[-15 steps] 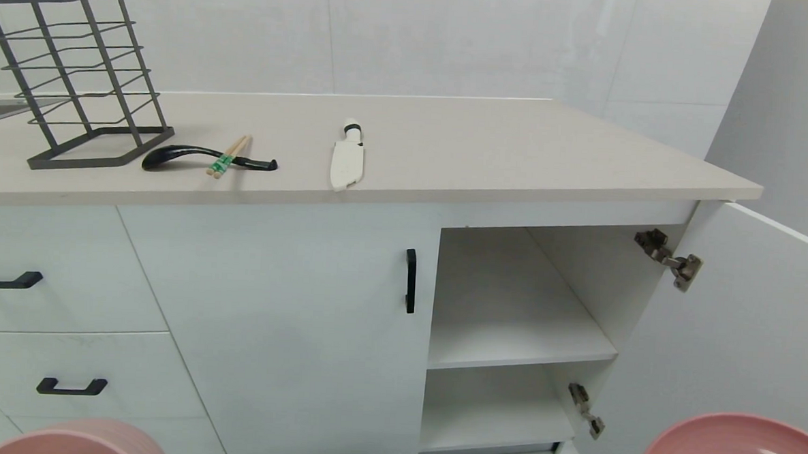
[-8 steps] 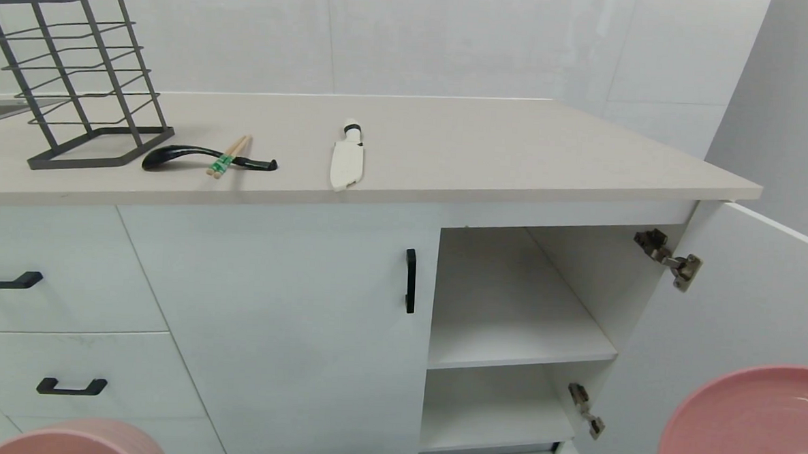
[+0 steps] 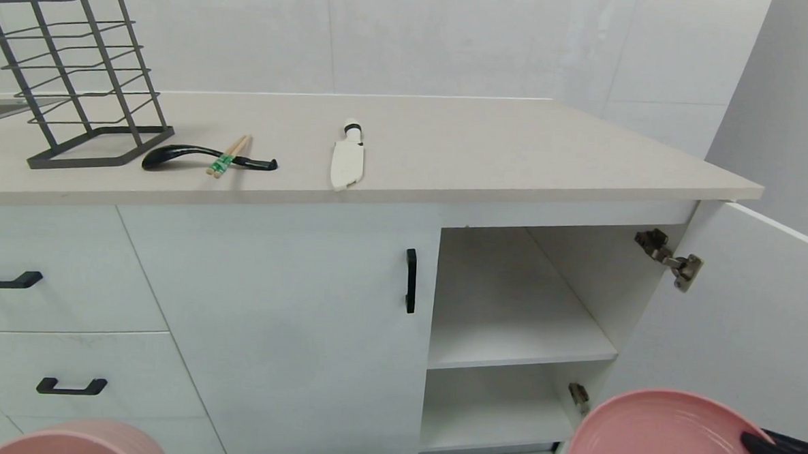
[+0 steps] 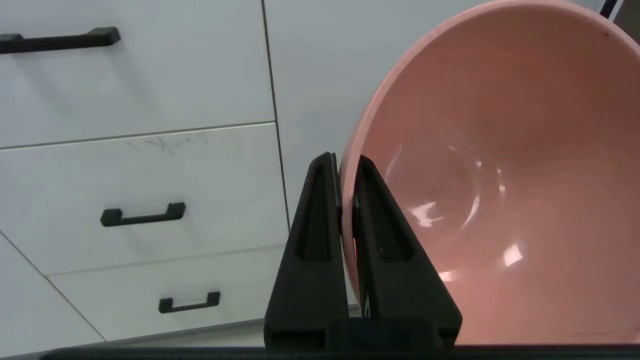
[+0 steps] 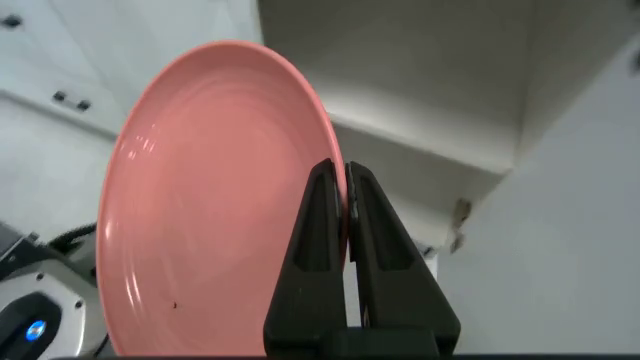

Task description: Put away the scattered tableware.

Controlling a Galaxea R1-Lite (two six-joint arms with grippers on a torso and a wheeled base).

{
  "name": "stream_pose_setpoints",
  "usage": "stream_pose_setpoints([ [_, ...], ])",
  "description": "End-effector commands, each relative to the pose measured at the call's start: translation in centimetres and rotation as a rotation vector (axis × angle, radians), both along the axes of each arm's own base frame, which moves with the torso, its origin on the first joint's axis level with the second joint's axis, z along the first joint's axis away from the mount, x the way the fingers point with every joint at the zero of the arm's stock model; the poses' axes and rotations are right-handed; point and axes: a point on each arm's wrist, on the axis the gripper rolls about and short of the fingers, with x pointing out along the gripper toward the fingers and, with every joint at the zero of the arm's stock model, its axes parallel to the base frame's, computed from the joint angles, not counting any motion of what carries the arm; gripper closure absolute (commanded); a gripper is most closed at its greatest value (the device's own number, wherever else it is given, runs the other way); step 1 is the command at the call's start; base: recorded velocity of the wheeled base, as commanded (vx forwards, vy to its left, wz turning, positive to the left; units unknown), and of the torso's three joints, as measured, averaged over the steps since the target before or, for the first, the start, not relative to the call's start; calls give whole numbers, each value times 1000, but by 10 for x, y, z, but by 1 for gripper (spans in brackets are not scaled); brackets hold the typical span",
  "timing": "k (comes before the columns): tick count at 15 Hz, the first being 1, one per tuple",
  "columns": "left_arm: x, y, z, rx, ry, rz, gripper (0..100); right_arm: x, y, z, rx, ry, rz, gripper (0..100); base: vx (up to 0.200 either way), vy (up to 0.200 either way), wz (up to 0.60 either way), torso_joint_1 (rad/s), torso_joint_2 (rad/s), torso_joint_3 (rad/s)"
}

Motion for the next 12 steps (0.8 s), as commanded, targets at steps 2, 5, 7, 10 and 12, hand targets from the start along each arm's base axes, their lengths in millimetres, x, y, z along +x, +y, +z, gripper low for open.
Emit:
stream_pose_setpoints([
  [2,0,0,0,0,3,0,100,75,24,-26,-42,176,48,100,0,0,0,0,0,0],
  [5,0,0,0,-4,1,1,100,127,39,-62,-53,214,52,100,0,0,0,0,0,0],
  [7,0,0,0,-3,3,1,100,151,46,-86,-54,224,51,100,0,0,0,0,0,0],
  [10,0,0,0,-3,1,3,100,191,55,-121,-7,232,18,100,0,0,0,0,0,0],
  [12,0,0,0,-3,1,3,100,211,60,-139,31,243,-6,100,0,0,0,0,0,0],
])
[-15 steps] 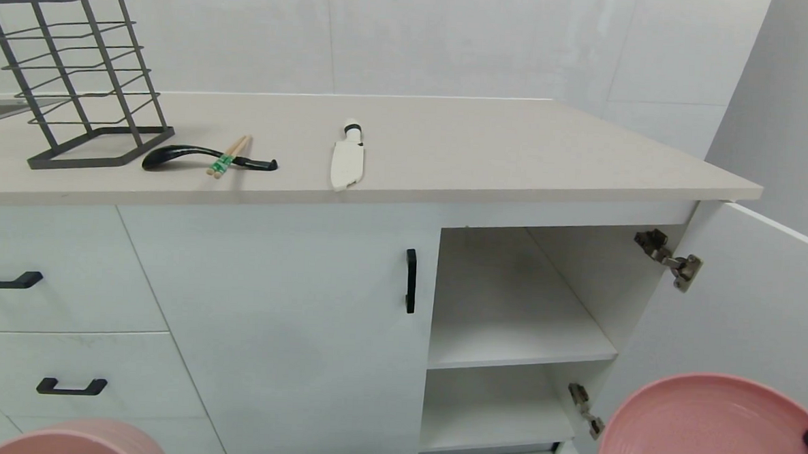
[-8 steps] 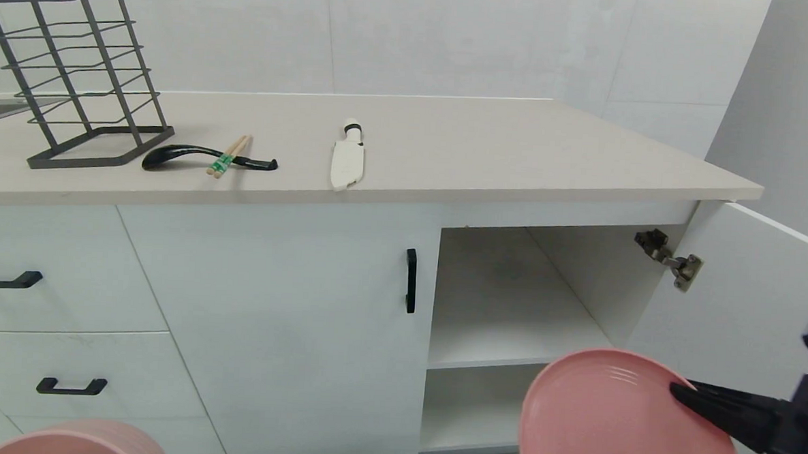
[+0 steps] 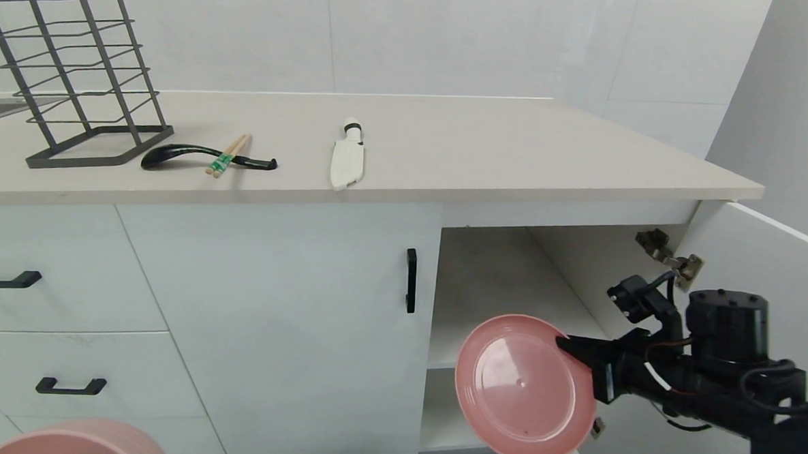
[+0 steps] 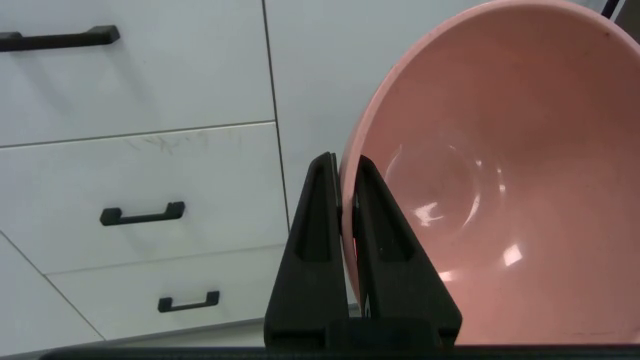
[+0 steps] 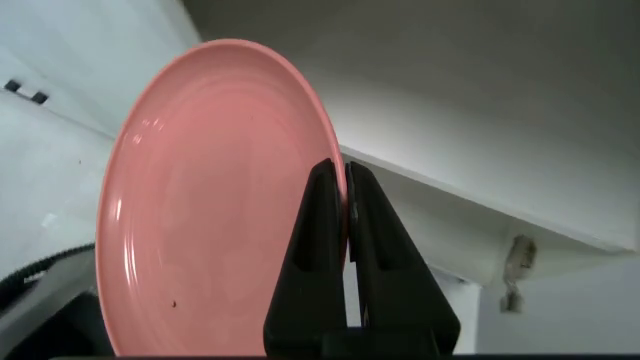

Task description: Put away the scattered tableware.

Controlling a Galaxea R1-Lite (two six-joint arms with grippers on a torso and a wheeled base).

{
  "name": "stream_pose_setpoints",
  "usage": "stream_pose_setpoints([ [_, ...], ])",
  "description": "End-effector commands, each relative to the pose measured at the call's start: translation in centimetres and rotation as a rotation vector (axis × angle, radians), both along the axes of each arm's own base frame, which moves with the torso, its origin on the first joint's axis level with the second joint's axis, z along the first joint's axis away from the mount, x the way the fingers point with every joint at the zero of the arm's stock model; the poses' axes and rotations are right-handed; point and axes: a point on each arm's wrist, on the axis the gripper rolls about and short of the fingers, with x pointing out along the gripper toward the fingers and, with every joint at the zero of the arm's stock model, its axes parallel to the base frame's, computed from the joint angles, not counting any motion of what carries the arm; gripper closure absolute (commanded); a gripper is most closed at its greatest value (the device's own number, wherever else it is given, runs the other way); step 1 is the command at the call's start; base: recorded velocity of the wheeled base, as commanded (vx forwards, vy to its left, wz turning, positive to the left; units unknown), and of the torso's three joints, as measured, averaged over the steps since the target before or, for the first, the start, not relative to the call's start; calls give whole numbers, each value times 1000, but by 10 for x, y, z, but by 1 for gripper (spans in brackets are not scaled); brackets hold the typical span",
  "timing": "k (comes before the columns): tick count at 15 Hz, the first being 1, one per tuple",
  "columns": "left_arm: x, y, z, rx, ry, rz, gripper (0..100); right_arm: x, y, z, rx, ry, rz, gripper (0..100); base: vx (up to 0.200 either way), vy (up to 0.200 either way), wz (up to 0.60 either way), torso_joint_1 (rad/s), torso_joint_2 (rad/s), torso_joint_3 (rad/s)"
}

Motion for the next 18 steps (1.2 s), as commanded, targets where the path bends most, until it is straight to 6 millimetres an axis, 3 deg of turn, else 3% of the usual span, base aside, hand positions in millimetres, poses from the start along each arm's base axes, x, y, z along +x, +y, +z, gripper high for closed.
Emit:
stream_pose_setpoints([
  [1,0,0,0,0,1,0,100,33,8,-50,12,77,-26,100,0,0,0,0,0,0],
  [6,0,0,0,0,2,0,100,91,16,-84,91,4,-86,100,0,0,0,0,0,0],
  [10,0,0,0,-1,1,0,100,128,5,-101,105,-48,-140,100,0,0,0,0,0,0],
  [13,0,0,0,-3,2,0,100,155,8,-108,133,-53,-215,100,0,0,0,0,0,0],
  [18,0,0,0,-3,2,0,100,180,13,-120,147,-54,-223,100,0,0,0,0,0,0],
])
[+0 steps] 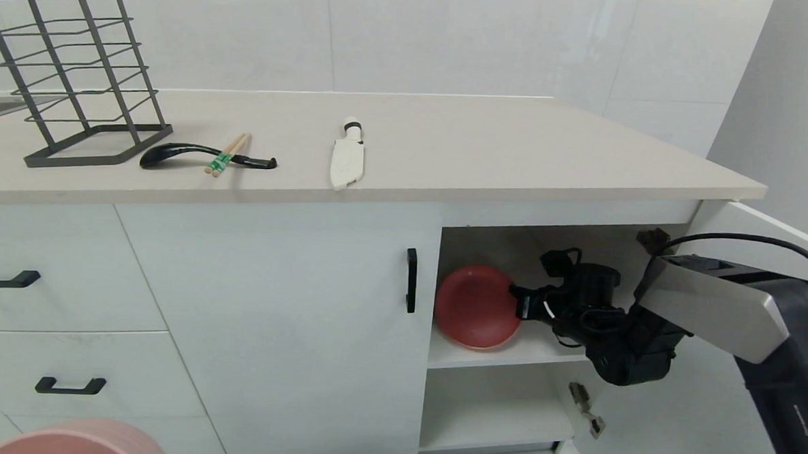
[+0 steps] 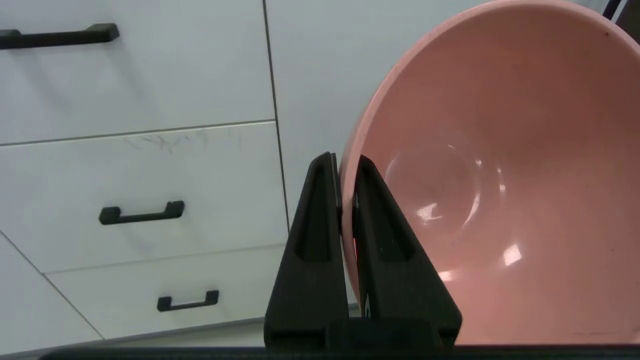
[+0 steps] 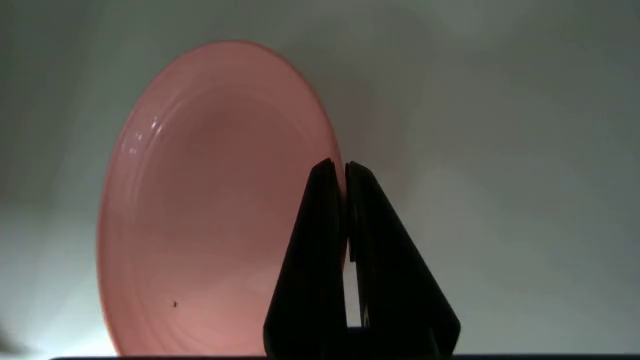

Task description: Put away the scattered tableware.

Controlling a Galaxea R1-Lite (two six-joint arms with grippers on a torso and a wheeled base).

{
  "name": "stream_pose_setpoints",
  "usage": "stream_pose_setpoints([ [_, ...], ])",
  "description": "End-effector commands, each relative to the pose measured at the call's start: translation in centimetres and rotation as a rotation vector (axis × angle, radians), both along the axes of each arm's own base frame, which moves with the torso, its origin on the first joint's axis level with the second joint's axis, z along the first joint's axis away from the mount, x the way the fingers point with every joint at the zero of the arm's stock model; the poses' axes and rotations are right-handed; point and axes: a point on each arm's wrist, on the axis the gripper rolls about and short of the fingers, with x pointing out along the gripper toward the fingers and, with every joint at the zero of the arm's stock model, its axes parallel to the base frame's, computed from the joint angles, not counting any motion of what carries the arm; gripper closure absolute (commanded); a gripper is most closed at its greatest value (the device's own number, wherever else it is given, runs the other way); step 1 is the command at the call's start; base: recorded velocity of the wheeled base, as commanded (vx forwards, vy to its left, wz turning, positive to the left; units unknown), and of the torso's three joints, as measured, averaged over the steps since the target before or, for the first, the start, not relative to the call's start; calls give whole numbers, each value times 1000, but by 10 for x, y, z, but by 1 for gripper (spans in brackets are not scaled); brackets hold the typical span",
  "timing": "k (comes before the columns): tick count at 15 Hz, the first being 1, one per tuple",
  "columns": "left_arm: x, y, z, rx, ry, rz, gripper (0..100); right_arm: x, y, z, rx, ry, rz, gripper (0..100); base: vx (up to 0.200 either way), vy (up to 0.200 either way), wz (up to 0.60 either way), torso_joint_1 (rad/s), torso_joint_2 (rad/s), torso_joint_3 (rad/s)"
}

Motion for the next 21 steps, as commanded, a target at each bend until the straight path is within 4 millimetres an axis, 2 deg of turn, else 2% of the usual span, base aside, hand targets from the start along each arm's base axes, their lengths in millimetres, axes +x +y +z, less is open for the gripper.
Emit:
stream_pose_setpoints([
  [1,0,0,0,0,1,0,100,4,1,-11,14,13,-5,100,0,0,0,0,0,0],
  [3,0,0,0,0,1,0,100,5,0,-12,27,30,-16,100,0,0,0,0,0,0],
  [4,0,0,0,0,2,0,100,5,-2,-14,27,61,-25,0,0,0,0,0,0,0],
  [10,0,0,0,-12,1,0,100,4,1,-7,30,-17,-12,0,0,0,0,0,0,0],
  [12,0,0,0,-15,0,1,100,-18,10,18,34,-57,22,0,0,0,0,0,0,0],
  [13,0,0,0,-15,0,0,100,-53,17,39,25,-23,63,0,0,0,0,0,0,0],
  [14,0,0,0,-13,0,0,100,-74,20,52,21,-18,85,0,0,0,0,0,0,0],
  [15,0,0,0,-15,0,0,100,-109,19,69,6,-9,118,0,0,0,0,0,0,0],
  [16,0,0,0,-15,0,0,100,-133,17,80,-9,-18,144,0,0,0,0,0,0,0],
  [18,0,0,0,-15,0,0,100,-212,12,104,-25,12,247,0,0,0,0,0,0,0],
  [19,0,0,0,-13,0,0,100,-230,11,111,-25,12,273,0,0,0,0,0,0,0],
  [20,0,0,0,-10,0,-3,100,-254,11,127,-9,-30,319,0,0,0,0,0,0,0],
  [21,0,0,0,-3,-1,-8,100,-260,8,137,-2,-61,322,0,0,0,0,0,0,0],
])
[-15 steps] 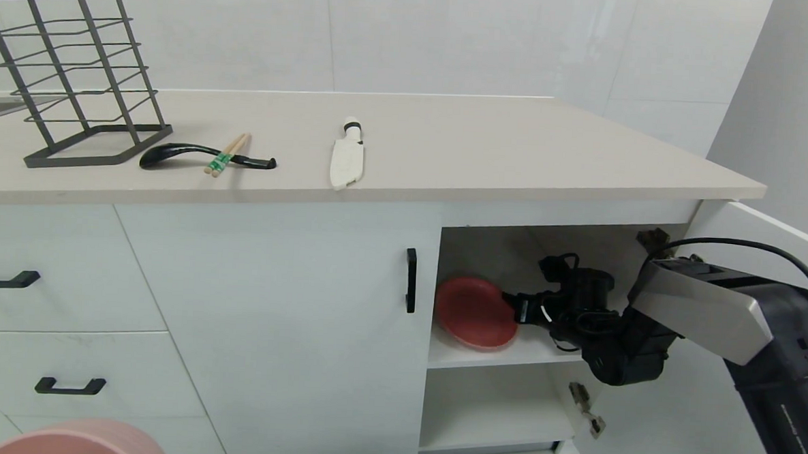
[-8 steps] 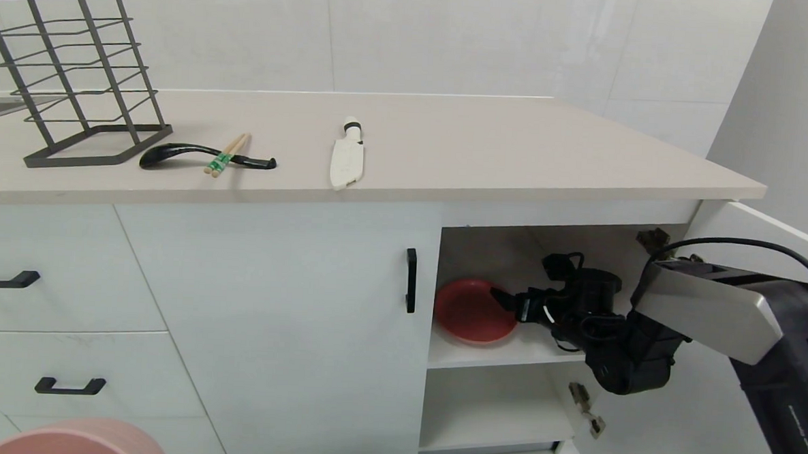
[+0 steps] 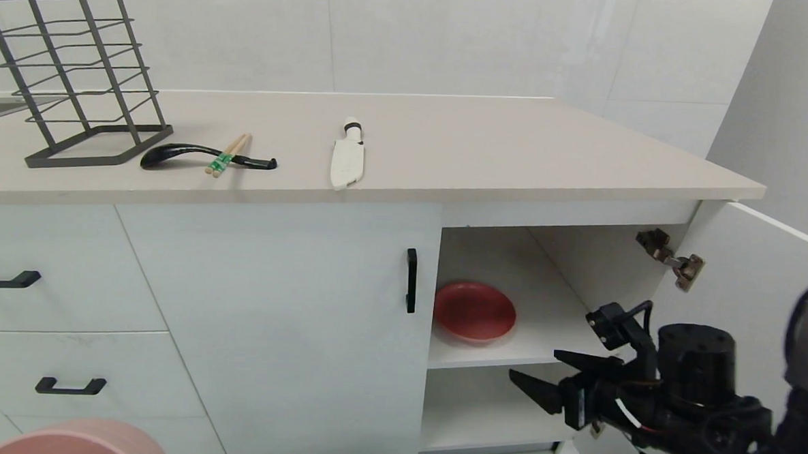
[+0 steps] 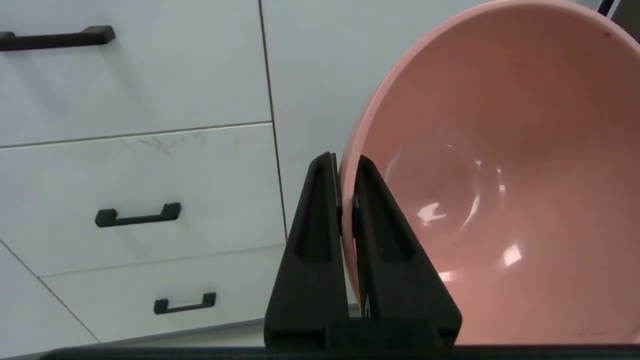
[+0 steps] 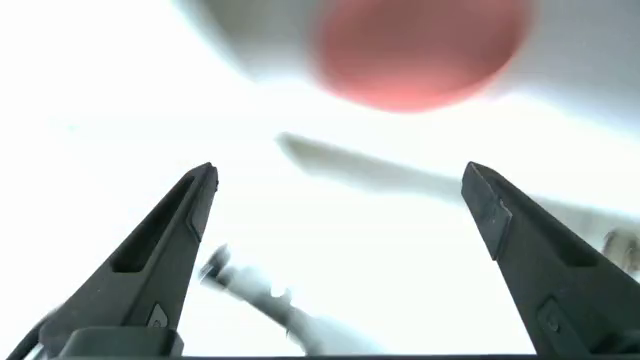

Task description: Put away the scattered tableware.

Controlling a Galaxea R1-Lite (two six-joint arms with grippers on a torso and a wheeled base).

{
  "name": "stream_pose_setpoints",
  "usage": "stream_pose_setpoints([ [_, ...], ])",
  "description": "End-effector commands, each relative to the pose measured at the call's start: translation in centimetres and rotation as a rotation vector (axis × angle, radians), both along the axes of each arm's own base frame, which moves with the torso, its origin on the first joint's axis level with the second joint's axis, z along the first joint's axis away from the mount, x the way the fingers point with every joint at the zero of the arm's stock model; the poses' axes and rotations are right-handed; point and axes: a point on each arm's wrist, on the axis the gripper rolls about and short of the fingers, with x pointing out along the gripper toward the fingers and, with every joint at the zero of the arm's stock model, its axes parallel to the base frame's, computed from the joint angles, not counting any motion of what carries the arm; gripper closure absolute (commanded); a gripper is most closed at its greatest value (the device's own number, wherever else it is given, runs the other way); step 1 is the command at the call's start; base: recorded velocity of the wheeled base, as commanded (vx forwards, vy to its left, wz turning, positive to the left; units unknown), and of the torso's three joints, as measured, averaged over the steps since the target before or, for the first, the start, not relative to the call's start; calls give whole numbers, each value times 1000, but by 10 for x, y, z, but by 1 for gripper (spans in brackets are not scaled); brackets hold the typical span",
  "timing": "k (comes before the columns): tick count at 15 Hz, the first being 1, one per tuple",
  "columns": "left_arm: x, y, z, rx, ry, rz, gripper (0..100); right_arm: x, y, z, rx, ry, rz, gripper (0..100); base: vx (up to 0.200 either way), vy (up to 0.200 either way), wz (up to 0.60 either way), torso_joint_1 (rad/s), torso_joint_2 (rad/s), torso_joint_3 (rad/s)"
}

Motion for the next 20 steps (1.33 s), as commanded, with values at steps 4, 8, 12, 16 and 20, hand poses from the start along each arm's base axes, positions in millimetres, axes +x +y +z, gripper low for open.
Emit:
stream_pose_setpoints([
  [4,-15,0,112,-80,-359,-27,100,-74,-13,69,85,-205,103,0,0,0,0,0,0,0],
  [8,14,-2,88,0,-48,-297,100,-90,-13,87,145,-297,129,0,0,0,0,0,0,0],
  [12,49,-12,93,92,123,-475,100,-103,-22,90,139,-271,89,0,0,0,0,0,0,0],
  [16,93,-30,115,241,217,-529,100,-106,-21,89,133,-258,110,0,0,0,0,0,0,0],
  [20,140,-71,134,449,257,-582,100,-108,-17,87,134,-242,139,0,0,0,0,0,0,0],
])
